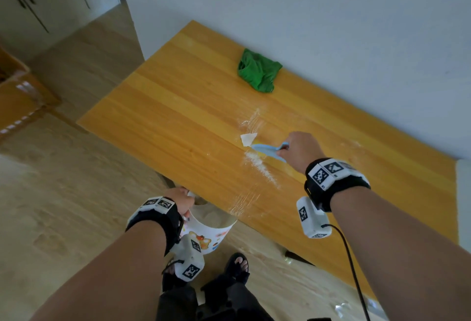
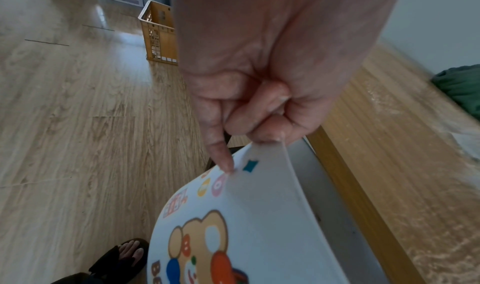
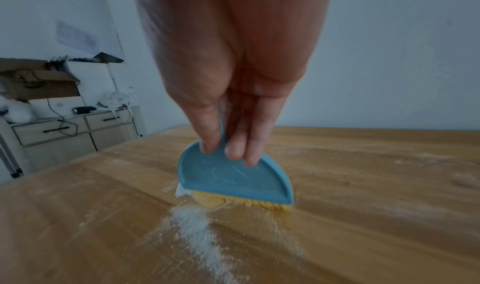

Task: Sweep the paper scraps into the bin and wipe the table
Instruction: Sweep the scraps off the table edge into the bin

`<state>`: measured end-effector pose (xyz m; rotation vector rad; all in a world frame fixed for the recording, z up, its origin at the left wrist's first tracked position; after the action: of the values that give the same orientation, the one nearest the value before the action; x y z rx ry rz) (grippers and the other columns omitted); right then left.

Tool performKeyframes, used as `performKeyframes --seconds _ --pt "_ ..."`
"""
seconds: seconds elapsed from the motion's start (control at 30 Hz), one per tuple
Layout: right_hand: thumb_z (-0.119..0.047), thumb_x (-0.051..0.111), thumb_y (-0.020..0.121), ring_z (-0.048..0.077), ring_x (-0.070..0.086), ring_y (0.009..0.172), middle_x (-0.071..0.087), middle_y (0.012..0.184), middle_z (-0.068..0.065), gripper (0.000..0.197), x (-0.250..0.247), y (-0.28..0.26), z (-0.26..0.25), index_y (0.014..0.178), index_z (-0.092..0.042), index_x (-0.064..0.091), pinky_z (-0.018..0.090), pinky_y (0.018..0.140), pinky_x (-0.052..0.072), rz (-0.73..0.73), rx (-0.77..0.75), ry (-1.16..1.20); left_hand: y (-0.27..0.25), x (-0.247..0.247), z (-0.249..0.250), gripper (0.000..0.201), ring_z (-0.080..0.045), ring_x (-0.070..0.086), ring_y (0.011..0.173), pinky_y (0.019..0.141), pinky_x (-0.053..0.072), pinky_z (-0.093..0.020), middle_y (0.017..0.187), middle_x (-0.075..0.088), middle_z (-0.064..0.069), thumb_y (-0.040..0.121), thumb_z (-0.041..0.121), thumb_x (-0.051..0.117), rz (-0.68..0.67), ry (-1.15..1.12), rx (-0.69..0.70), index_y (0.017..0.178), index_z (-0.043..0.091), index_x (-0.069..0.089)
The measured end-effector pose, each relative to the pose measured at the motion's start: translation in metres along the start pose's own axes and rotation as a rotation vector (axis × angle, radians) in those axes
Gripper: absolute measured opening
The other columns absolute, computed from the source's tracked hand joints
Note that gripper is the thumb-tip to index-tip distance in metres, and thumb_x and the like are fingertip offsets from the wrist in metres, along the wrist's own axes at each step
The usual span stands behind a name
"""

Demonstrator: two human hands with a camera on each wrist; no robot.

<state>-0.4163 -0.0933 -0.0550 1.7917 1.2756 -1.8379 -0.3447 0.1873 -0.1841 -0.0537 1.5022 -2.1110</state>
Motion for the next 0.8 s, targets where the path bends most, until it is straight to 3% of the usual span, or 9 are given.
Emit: performKeyframes --seconds 0.07,0.13,0.23,0.37,0.47,0.57,0.63,0.73,0.8 --pt "-0.022 0.057 0.093 0.018 0.034 0.043 0.040 0.048 0.004 0.042 -0.015 -0.005 -0.003 0.054 -0.008 0.047 0.026 0.043 0.028 0.076 0.010 0.035 -0.001 -0.002 0.002 0.050 -0.028 0.055 0.069 0.096 0.052 -0.045 0.087 0.068 -0.023 0.098 0.009 0.041 -0.006 0.039 0.022 0.148 0.010 0.033" --pt "-0.021 0.056 0.093 0.023 0.048 0.053 0.055 0.061 0.010 0.032 -0.031 -0.008 -0.005 0.067 -0.003 0.058 0.029 0.047 0.038 0.178 0.043 0.087 0.000 -0.003 0.003 0.052 -0.031 0.059 0.076 0.098 0.051 -0.044 0.082 0.066 -0.019 0.098 0.010 0.041 -0.023 0.055 0.033 0.149 0.011 0.031" --pt "-0.020 0.056 0.093 0.029 0.061 0.070 0.070 0.085 0.016 0.023 -0.043 -0.005 -0.012 0.097 -0.004 0.072 0.033 0.059 0.049 0.267 0.057 0.081 0.003 -0.005 0.000 0.051 -0.035 0.064 0.097 0.100 0.050 -0.044 0.102 0.069 -0.024 0.097 0.012 0.044 -0.039 0.041 0.033 0.148 0.011 0.035" --pt "-0.016 0.052 0.094 0.028 0.060 0.074 0.071 0.098 0.015 0.027 -0.046 0.018 -0.017 0.114 -0.013 0.071 0.028 0.059 0.045 0.304 0.075 0.050 0.005 -0.008 0.000 0.058 -0.029 0.061 0.072 0.095 0.054 -0.045 0.064 0.063 -0.014 0.092 0.009 0.046 -0.085 0.024 0.021 0.149 0.012 0.033" --pt "-0.017 0.050 0.096 0.024 0.052 0.060 0.069 0.086 0.014 0.027 -0.039 0.042 -0.016 0.111 -0.010 0.071 0.026 0.049 0.038 0.295 0.152 0.014 0.003 -0.011 0.000 0.065 -0.024 0.057 0.061 0.090 0.057 -0.046 0.062 0.061 -0.012 0.090 0.005 0.046 -0.101 0.000 0.015 0.152 0.012 0.028" --pt "-0.020 0.051 0.097 0.017 0.041 0.047 0.048 0.059 0.004 0.027 -0.032 0.065 -0.014 0.098 -0.002 0.070 0.023 0.041 0.027 0.254 0.239 -0.023 0.000 -0.014 -0.004 0.065 -0.021 0.055 0.053 0.082 0.060 -0.041 0.063 0.060 -0.014 0.091 0.000 0.044 -0.104 -0.050 0.006 0.152 0.013 0.026" --pt "-0.019 0.052 0.096 0.016 0.038 0.046 0.044 0.056 0.004 0.027 -0.025 0.075 -0.019 0.094 0.001 0.069 0.024 0.040 0.024 0.223 0.231 -0.034 0.000 -0.014 -0.008 0.063 -0.022 0.053 0.053 0.085 0.059 -0.042 0.063 0.059 -0.014 0.092 0.000 0.044 -0.113 -0.059 0.001 0.152 0.014 0.029" --pt "-0.013 0.055 0.095 0.021 0.049 0.052 0.060 0.071 0.009 0.021 -0.012 0.075 -0.033 0.102 -0.003 0.071 0.026 0.042 0.032 0.155 0.146 -0.034 0.003 -0.011 -0.009 0.061 -0.024 0.052 0.054 0.089 0.057 -0.045 0.065 0.058 -0.014 0.094 0.002 0.044 -0.116 -0.053 0.003 0.151 0.015 0.030" --pt "-0.010 0.055 0.094 0.027 0.061 0.072 0.067 0.094 0.012 0.021 -0.005 0.066 -0.045 0.107 -0.005 0.072 0.032 0.055 0.048 0.130 0.031 -0.030 0.005 -0.009 -0.009 0.057 -0.025 0.050 0.055 0.089 0.055 -0.044 0.067 0.058 -0.015 0.095 0.003 0.043 -0.108 -0.044 0.003 0.150 0.014 0.032"
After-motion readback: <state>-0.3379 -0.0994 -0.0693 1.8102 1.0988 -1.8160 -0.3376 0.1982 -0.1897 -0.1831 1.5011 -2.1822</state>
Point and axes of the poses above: each hand's wrist, its own y-axis towards the middle knuckle, its own x-axis out of the palm, z = x × y, the point moved 5 cm from there along y, towards the middle knuckle
